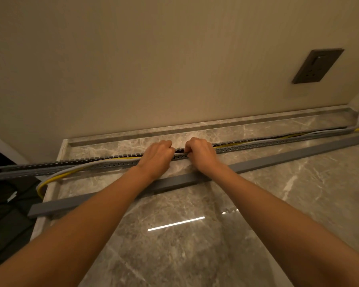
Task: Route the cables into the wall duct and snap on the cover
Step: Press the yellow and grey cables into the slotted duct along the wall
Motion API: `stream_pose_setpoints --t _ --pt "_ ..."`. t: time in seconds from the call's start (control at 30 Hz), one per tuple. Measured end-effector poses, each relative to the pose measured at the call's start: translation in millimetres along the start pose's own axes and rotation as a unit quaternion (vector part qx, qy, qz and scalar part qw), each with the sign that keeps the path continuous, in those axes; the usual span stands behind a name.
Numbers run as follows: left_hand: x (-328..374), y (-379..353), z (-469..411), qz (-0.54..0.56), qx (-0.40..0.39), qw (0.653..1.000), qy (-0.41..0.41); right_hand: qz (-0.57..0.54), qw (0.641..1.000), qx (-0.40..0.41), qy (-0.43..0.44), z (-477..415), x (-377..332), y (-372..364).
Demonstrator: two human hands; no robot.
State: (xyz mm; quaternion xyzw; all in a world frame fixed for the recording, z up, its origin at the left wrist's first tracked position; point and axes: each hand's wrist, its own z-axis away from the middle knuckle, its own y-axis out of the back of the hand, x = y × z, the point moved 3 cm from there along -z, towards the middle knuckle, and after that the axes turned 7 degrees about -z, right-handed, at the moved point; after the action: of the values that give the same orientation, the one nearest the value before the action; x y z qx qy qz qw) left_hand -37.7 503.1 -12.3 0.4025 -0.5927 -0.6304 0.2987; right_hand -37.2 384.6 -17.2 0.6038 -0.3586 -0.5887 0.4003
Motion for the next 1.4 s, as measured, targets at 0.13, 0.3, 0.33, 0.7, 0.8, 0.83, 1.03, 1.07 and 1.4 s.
stream_pose_setpoints --t 0.13,0.3,0.33,0.7,0.8,0.83,1.03,1.07,1.4 --pt "1.0 -2.6 -1.7 -0.006 -0.028 1.0 0.006 0.018 1.0 -0.006 0.01 0.1 -2.1 -1.0" --pt "-5.6 -4.3 -5.8 0.008 -0.049 0.999 0.018 0.038 0.999 -0.008 0.026 3.3 -3.3 1.1" --pt "-4.2 -4.2 -5.8 0.013 -0.048 0.999 0.018 0.044 0.998 0.0 0.037 6.0 -2.5 0.8" --pt "0.0 -6.0 -2.9 0.011 -0.03 0.999 0.042 0.063 0.998 -0.002 0.03 6.0 -6.8 5.6" --pt "-3.6 -6.7 -0.1 0.053 -0.02 0.998 0.035 0.054 0.998 -0.006 0.021 7.1 -10.1 8.8" --pt "-6.7 -6.7 1.1 0.09 -0.007 0.995 0.034 0.05 0.998 -0.007 0.03 7.3 -11.2 8.7" --pt "-36.2 5.4 14.8 0.196 0.027 0.978 0.068 0.041 0.998 0.013 0.048 10.3 -23.9 -0.3" --pt "-44.5 5.5 17.9 0.186 0.018 0.979 0.083 0.038 0.998 0.018 0.05 9.7 -28.7 -1.6" --pt "-113.8 -1.8 55.0 0.131 -0.061 0.984 0.104 -0.049 0.995 -0.019 0.087 0.7 -91.4 -29.8"
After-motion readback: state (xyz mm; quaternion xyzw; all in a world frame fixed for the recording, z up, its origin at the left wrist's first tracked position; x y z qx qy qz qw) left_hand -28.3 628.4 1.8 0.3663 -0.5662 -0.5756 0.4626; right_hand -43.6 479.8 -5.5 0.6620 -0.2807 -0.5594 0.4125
